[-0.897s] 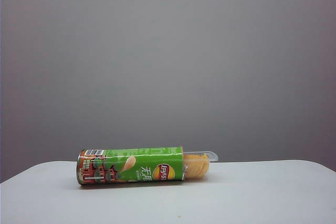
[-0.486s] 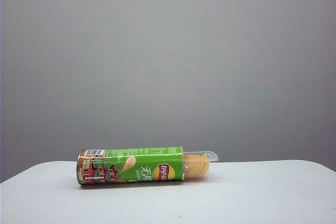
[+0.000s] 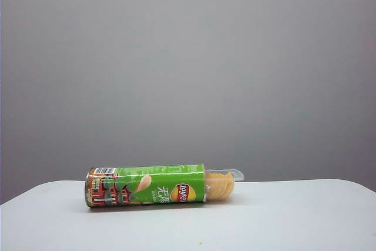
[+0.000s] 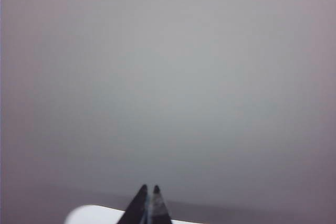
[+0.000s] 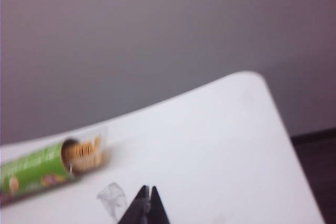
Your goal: Pick up the green tub of chips from the desk, push the transparent container that's holding the chips and has slipped out back in, and finally put the chips back on the desk.
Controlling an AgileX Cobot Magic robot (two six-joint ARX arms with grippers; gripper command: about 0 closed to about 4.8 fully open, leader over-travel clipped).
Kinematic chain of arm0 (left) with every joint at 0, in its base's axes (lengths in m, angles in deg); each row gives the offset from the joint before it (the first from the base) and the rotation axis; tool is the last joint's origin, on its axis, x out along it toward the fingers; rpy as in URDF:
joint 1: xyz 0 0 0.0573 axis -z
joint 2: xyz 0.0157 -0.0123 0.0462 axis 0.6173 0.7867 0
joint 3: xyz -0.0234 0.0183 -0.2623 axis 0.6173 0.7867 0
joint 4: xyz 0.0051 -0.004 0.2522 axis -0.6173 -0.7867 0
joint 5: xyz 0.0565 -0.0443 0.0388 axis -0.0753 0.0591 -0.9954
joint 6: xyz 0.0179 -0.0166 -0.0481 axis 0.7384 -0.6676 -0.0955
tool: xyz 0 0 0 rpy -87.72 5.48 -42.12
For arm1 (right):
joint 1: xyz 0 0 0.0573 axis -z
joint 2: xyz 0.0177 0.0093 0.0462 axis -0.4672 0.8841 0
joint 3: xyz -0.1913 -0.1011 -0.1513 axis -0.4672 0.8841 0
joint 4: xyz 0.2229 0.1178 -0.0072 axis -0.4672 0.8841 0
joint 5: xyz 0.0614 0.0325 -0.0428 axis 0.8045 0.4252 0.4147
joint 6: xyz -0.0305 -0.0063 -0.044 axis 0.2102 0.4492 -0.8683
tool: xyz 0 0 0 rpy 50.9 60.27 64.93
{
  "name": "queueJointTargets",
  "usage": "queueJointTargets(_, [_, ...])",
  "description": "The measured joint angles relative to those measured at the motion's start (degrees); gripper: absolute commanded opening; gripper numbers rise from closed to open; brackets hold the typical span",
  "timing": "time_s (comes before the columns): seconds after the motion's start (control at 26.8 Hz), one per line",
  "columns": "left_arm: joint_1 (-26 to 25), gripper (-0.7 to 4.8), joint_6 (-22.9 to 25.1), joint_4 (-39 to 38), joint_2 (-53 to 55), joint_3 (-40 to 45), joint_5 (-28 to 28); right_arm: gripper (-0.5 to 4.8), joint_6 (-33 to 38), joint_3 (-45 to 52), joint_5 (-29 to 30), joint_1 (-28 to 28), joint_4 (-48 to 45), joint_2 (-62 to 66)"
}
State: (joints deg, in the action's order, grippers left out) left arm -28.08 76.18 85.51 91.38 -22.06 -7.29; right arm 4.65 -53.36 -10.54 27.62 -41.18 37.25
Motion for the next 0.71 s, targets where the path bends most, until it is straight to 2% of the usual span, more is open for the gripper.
queueJointTargets(0.15, [0.00, -0.05, 9.92, -0.98, 13.90, -9.99, -0.39, -0.05, 0.22, -4.96, -2.67, -0.02, -0.31, 4.26])
queueJointTargets(0.3, [-0.02, -0.01, 24.22, -1.55, 29.81, -23.54, 0.20, -0.05, 0.26, -11.82, -4.22, 0.04, -0.76, 12.20])
queueJointTargets(0.34, [-0.07, 0.00, 32.00, -0.70, 35.19, -28.17, 3.52, -0.05, 0.26, -14.34, -3.56, 0.04, -0.85, 16.28])
queueJointTargets(0.37, [-0.07, 0.25, 35.80, -1.14, 37.40, -29.99, 5.88, -0.05, 0.26, -15.54, -2.60, 0.04, -0.76, 18.43])
queueJointTargets(0.41, [-0.02, 0.55, 44.44, -0.92, 44.19, -34.77, 12.61, -0.05, 0.26, -18.01, 0.33, 0.11, -0.50, 22.84])
queueJointTargets(0.45, [-0.02, 0.84, 48.61, -0.81, 48.65, -37.13, 16.04, -0.05, 0.26, -20.04, 3.54, 0.07, -0.50, 26.64])
queueJointTargets(0.56, [0.00, 1.23, 54.07, -2.93, 56.98, -41.24, 19.56, -0.05, 0.28, -22.86, 8.17, 0.04, -0.44, 32.70])
queueJointTargets(0.71, [-0.02, 1.26, 62.36, -10.21, 69.96, -49.40, 20.70, -0.05, -1.03, -27.36, 13.66, 0.02, -0.50, 41.97])
